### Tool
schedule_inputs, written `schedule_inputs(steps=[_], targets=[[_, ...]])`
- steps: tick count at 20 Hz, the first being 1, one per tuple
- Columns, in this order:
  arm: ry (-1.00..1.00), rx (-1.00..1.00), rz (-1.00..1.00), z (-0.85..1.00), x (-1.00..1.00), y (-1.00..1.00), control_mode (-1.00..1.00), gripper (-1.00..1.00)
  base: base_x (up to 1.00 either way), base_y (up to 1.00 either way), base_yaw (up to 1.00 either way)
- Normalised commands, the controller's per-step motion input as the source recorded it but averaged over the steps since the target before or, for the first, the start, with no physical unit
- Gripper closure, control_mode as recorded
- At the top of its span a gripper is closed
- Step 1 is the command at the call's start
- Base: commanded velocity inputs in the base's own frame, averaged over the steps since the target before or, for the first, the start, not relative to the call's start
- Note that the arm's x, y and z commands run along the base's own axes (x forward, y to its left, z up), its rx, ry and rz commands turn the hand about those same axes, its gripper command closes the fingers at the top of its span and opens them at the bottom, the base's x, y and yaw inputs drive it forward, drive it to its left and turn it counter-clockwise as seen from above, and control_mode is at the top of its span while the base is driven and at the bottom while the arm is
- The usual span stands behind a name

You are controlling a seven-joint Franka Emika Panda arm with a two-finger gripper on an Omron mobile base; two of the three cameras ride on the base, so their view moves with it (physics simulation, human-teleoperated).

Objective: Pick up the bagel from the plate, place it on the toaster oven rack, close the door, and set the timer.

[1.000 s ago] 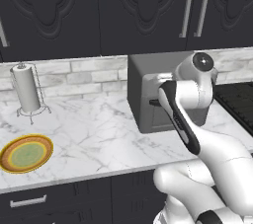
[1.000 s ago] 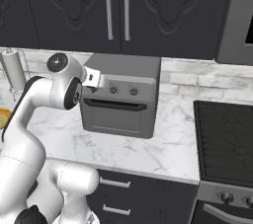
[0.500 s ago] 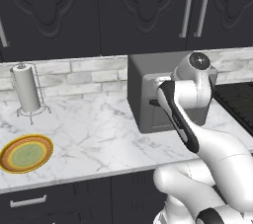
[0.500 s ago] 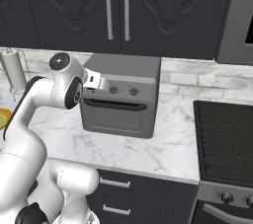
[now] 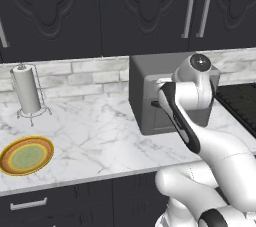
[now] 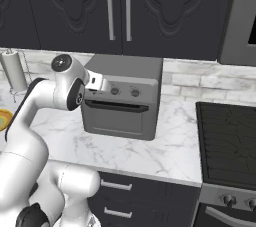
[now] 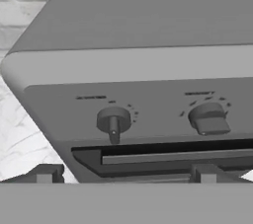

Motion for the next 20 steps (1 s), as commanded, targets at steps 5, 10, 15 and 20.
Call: schedule_inputs(steps=[5, 10, 15, 20], targets=[[0.0, 0.0, 0.0, -0.07, 0.2, 0.09, -1.0, -1.0, 0.0, 0.0, 0.0], [0.0, 0.0, 0.0, -0.01, 0.19, 0.08, -1.0, -1.0, 0.0, 0.0, 0.0], [0.0, 0.0, 0.0, -0.14, 0.16, 0.0, -1.0, -1.0, 0.0, 0.0, 0.0], [0.0, 0.0, 0.0, -0.33, 0.02, 0.0, -1.0, -1.0, 0.0, 0.0, 0.0]])
